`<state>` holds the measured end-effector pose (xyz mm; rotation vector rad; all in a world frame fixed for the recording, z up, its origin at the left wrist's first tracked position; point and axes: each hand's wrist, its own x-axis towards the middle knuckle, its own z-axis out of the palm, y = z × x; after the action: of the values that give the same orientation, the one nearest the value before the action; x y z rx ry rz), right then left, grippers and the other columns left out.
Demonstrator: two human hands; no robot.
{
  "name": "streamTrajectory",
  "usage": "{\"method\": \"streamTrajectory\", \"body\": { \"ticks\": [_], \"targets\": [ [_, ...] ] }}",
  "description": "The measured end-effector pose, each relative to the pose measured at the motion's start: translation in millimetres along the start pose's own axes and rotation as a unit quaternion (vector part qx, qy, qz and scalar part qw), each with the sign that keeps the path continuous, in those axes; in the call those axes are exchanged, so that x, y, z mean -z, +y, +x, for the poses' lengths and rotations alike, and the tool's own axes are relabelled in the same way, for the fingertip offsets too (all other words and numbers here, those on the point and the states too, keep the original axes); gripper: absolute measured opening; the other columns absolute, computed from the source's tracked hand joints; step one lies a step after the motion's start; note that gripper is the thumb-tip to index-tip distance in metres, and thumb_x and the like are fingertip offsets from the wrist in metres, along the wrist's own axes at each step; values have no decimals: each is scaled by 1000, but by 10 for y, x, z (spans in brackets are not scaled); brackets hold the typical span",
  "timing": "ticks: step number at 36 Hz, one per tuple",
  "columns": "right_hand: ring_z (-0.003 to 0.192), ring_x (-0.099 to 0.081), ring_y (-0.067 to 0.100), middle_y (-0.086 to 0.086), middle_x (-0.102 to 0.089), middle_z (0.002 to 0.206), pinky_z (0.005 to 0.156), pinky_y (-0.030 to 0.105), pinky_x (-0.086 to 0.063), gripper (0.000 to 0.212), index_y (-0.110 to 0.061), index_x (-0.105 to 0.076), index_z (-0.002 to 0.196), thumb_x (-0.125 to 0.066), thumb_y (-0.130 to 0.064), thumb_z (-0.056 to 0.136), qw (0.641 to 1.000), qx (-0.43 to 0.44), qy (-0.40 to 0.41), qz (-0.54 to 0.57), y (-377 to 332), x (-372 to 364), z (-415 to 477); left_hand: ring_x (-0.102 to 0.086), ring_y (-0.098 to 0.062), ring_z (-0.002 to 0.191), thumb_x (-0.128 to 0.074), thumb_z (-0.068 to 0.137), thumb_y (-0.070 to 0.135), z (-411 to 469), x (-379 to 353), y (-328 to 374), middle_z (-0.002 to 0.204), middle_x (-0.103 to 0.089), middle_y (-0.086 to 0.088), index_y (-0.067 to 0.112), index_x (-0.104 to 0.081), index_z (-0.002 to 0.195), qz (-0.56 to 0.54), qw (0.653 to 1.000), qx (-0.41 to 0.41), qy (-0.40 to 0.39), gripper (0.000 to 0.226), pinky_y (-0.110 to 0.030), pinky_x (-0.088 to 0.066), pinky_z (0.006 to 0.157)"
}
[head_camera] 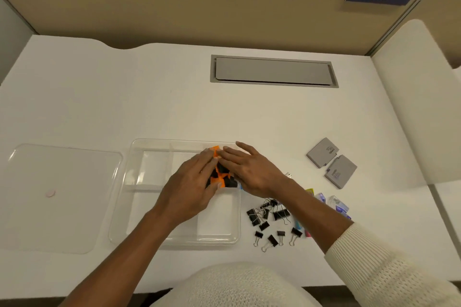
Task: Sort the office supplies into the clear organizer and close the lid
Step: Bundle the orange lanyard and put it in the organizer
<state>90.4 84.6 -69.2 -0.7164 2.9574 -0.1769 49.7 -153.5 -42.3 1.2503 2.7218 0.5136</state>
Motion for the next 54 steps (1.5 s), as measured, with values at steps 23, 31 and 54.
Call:
{"method": "streamTrajectory", "body": {
  "ticks": [23,31,54],
  "targets": [
    [88,-74,11,-4,-79,99,75,33,-63,20,-13,-78,103,-67,0,93,828,-322,349,298,0,301,-659,-17,-27,158,-39,99,70,-10,-202,101,168,-26,-7,16,-34,158,102,989,6,-107,80,-43,-22,128],
    [84,-72,10,-10,-77,93,68,30,-61,18,-18,-79,101,-73,-5,91,809,-387,323,302,-23,190,-1102,-56,-24,107,-88,79,18,-144,-163,72,123,-54,-8,11,-68,118,-25,994,99,-44,45,-33,-56,80],
    [135,-55,20,1,-71,130,129,55,-6,52,-17,-72,121,-31,-18,90,998,-54,19,-3,-353,-179,-164,-54,-20,85,-85,81,16,-32,-259,18,92,-71,1,19,-78,102,82,996,4,-15,23,-30,-48,58]
  ]
}}
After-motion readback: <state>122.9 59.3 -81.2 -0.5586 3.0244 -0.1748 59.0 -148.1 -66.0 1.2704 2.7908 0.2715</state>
